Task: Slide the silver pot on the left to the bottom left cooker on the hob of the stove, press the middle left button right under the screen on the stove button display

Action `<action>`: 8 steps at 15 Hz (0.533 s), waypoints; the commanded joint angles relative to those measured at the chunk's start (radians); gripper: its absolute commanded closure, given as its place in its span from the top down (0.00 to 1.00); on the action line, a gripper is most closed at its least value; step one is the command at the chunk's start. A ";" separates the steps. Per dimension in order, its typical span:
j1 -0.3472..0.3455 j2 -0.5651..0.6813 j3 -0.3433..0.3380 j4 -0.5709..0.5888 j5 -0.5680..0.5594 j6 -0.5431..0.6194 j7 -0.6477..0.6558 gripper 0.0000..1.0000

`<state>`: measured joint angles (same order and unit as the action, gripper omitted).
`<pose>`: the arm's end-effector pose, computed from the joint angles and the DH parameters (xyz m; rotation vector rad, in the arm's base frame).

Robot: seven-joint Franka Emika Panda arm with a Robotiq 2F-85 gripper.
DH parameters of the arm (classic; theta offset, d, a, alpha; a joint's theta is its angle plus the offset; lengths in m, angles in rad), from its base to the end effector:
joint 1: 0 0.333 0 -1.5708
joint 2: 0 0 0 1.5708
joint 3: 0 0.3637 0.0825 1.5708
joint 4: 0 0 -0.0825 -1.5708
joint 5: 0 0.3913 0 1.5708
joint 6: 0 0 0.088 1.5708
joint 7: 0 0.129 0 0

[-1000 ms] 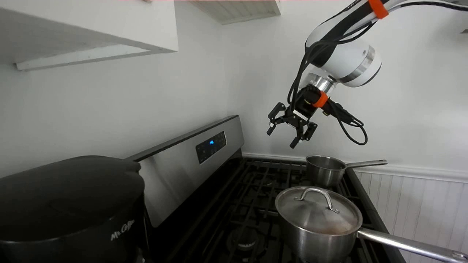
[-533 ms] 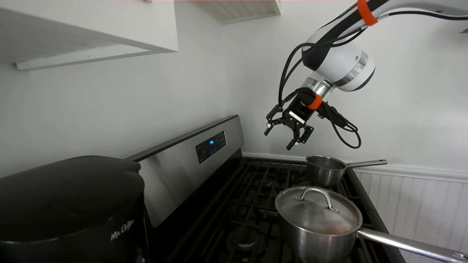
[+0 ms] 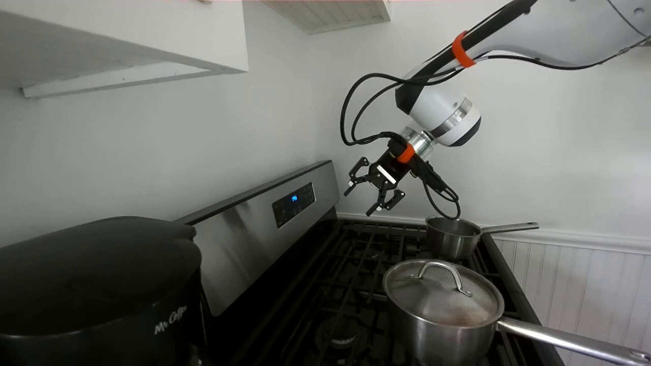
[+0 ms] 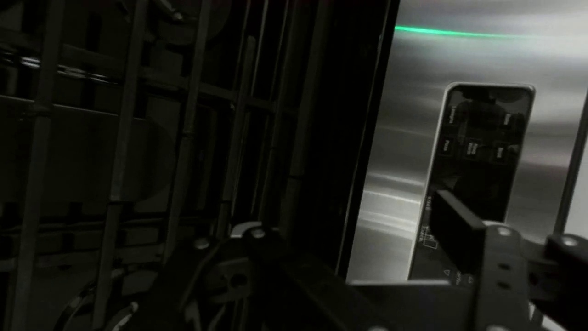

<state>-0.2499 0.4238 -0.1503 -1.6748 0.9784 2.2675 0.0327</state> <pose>0.6836 -0.2355 0.4094 -2.1259 1.1637 -0.3814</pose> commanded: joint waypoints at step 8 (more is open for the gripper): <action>-0.084 0.259 0.067 0.357 0.148 -0.189 0.024 0.02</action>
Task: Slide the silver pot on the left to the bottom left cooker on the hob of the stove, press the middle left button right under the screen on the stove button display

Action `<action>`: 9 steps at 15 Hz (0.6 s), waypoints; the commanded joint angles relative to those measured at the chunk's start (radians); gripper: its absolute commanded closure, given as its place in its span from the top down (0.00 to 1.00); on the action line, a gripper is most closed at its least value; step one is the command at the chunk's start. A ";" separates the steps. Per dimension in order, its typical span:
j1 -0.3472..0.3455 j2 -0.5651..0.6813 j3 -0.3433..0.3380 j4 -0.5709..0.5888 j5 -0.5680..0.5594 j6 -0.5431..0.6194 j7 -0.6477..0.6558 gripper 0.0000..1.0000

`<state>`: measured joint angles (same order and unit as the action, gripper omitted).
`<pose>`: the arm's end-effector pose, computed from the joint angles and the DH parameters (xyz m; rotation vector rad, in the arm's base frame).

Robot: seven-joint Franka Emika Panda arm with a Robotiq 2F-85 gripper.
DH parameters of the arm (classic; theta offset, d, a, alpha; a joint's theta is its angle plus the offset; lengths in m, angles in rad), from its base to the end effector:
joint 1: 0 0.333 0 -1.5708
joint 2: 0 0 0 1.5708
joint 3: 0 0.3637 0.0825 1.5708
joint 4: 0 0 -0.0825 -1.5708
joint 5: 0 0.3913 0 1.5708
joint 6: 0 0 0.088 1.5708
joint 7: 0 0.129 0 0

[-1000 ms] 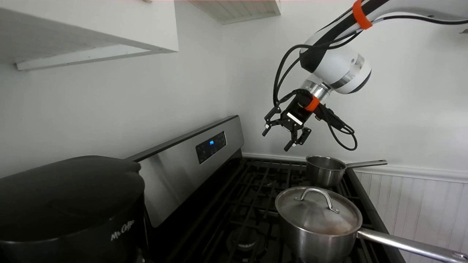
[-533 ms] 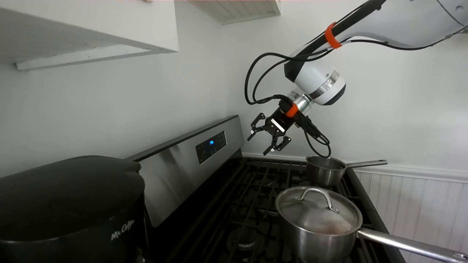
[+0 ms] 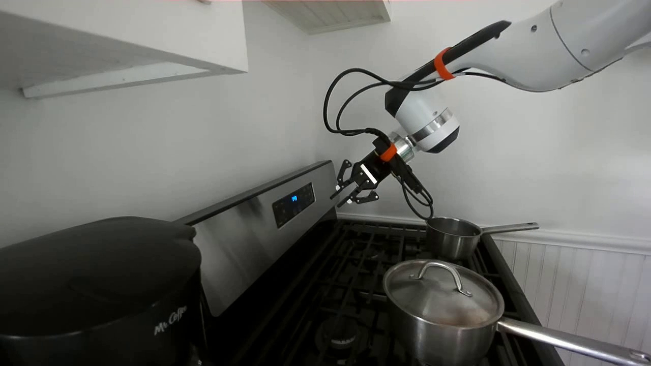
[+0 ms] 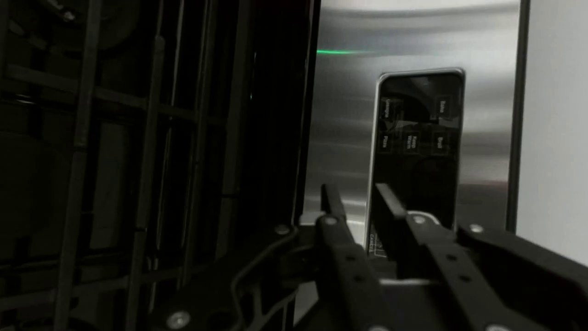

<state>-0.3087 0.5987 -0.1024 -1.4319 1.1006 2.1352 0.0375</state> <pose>0.7396 -0.2431 0.3971 -1.9834 1.0879 -0.3227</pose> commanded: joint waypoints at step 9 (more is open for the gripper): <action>-0.005 0.083 0.012 0.102 0.001 -0.032 0.026 0.00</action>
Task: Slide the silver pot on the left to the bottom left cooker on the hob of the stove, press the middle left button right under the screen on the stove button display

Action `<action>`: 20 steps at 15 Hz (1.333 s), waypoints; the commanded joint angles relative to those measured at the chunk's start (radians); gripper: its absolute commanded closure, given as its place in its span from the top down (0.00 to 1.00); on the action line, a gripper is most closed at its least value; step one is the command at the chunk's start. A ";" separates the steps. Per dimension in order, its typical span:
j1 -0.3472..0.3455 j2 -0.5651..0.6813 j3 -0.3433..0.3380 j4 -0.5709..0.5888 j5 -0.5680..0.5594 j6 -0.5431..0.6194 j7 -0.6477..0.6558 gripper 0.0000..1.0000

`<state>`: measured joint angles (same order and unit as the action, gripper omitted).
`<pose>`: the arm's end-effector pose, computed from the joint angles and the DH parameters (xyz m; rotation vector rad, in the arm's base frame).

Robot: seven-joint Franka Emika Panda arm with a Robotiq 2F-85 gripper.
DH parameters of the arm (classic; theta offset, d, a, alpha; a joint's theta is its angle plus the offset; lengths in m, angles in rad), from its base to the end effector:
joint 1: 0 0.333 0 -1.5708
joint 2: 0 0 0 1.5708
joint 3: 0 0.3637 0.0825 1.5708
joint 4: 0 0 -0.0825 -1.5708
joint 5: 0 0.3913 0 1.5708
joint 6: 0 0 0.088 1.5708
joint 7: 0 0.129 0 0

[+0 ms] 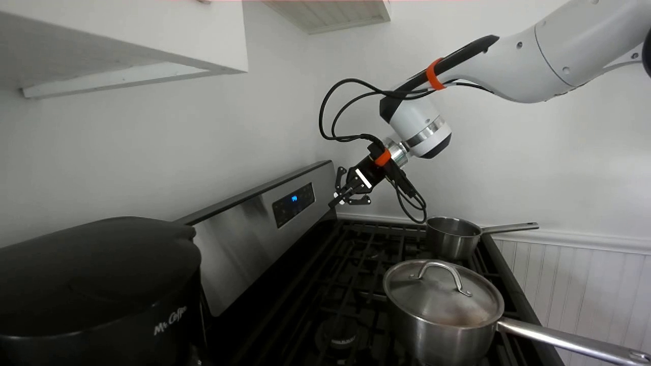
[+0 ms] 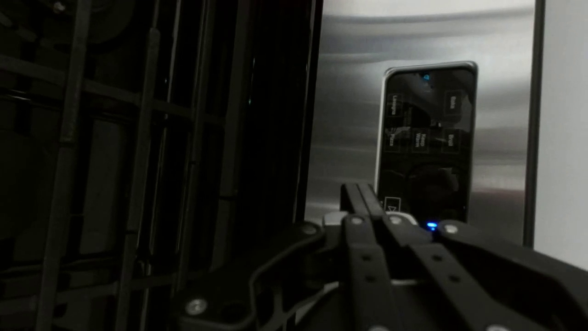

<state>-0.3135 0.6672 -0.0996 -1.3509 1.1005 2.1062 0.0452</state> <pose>0.7565 -0.2454 0.3828 -1.9839 1.0691 -0.3018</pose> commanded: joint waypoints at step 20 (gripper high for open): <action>0.003 0.179 0.068 0.222 0.091 0.111 0.167 0.00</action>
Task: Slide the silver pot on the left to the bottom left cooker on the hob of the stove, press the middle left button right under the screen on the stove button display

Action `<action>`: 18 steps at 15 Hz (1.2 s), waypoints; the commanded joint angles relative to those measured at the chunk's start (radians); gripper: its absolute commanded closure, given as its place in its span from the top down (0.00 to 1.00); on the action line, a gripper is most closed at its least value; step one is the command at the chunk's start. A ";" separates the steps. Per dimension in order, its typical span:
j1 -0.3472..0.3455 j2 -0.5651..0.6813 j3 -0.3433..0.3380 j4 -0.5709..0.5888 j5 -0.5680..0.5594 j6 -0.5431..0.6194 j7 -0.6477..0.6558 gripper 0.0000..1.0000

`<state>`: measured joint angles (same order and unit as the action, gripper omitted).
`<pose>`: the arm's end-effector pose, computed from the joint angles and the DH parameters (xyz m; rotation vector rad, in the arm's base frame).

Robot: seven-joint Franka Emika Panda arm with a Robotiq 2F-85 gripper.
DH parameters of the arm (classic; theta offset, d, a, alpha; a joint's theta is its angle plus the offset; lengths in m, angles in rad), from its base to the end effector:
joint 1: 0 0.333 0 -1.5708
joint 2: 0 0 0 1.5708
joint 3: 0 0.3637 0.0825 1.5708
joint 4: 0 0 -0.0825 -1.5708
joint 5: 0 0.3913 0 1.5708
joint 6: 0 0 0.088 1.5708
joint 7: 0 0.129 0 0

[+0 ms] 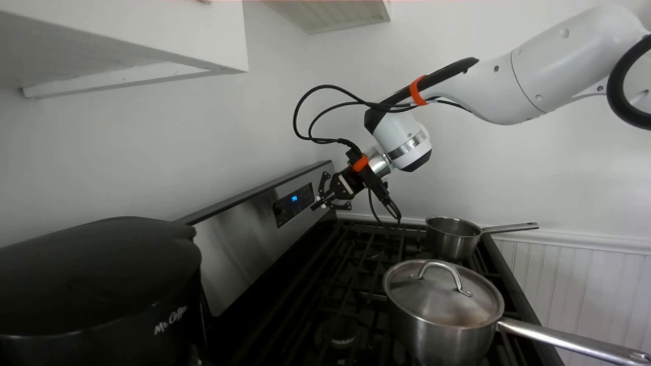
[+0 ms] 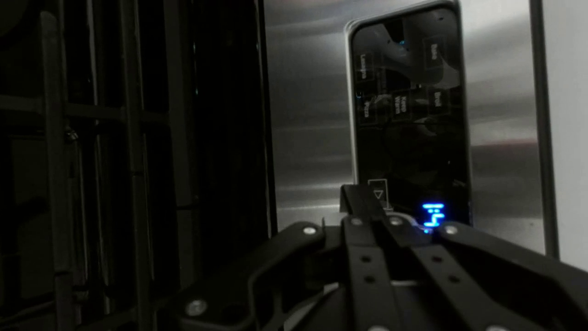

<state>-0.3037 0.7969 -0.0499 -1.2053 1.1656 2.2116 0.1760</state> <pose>0.8020 -0.2319 0.3584 -1.8301 1.1960 -0.3201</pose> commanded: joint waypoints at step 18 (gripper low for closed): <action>-0.012 0.173 0.050 0.249 0.004 -0.018 0.147 0.00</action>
<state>-0.3059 0.9245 -0.0166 -1.0296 1.1679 2.2099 0.2849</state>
